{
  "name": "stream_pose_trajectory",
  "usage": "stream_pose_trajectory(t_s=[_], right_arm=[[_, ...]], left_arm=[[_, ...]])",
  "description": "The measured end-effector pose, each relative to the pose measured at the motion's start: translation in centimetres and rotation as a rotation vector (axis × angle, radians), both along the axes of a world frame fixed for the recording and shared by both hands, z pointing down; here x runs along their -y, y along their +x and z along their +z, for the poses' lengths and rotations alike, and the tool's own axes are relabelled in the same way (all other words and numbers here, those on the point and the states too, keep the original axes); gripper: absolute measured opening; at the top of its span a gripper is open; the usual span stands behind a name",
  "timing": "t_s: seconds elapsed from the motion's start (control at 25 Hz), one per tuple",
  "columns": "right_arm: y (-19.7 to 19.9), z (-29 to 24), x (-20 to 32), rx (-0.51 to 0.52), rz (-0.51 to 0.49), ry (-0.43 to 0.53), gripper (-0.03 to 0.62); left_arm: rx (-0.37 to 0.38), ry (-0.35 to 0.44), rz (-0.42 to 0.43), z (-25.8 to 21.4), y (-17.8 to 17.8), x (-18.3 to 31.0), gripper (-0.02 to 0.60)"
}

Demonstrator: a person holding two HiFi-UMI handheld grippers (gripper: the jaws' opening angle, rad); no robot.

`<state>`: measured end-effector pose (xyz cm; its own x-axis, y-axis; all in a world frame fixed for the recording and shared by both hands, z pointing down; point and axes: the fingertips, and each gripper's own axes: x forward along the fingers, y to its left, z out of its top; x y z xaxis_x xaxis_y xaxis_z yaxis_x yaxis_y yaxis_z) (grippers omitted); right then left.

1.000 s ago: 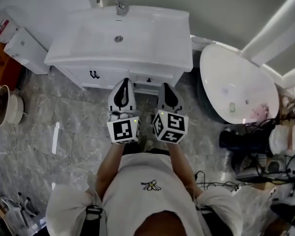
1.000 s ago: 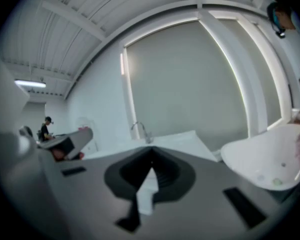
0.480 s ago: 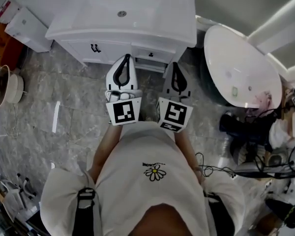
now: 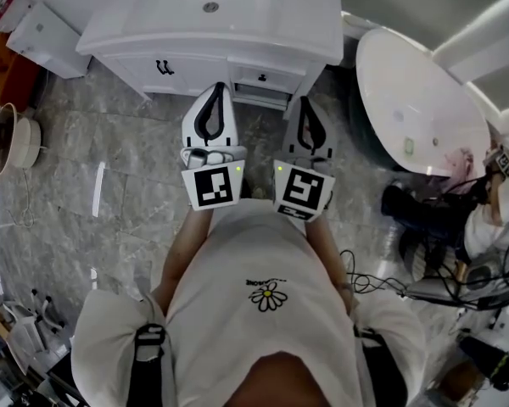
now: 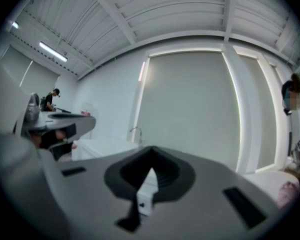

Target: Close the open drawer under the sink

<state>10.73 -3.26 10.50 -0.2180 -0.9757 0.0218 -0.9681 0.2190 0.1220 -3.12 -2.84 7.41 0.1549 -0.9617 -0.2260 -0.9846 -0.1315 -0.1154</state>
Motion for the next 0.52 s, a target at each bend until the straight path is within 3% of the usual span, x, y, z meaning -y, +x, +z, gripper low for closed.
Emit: stream_pose_trajectory(t_s=[0.52], right_arm=[[0.2,0.2,-0.8,0.042,-0.025,0.002,0.029]], left_arm=[[0.025,-0.006,-0.010,0.4,0.2,-1.5,0.020]])
